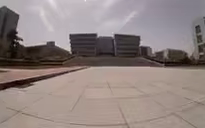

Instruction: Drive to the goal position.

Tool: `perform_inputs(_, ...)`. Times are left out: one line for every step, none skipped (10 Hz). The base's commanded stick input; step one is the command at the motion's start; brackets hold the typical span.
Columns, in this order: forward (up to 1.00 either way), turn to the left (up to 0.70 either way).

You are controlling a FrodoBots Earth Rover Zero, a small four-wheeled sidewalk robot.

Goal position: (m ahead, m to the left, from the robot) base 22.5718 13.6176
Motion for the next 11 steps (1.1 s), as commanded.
perform_inputs(1.0, 0.0)
perform_inputs(1.0, 0.0)
perform_inputs(1.0, 0.0)
perform_inputs(1.0, 0.0)
perform_inputs(1.0, 0.0)
perform_inputs(1.0, 0.0)
perform_inputs(1.0, 0.0)
perform_inputs(1.0, 0.0)
perform_inputs(1.0, 0.0)
perform_inputs(1.0, 0.0)
perform_inputs(1.0, 0.0)
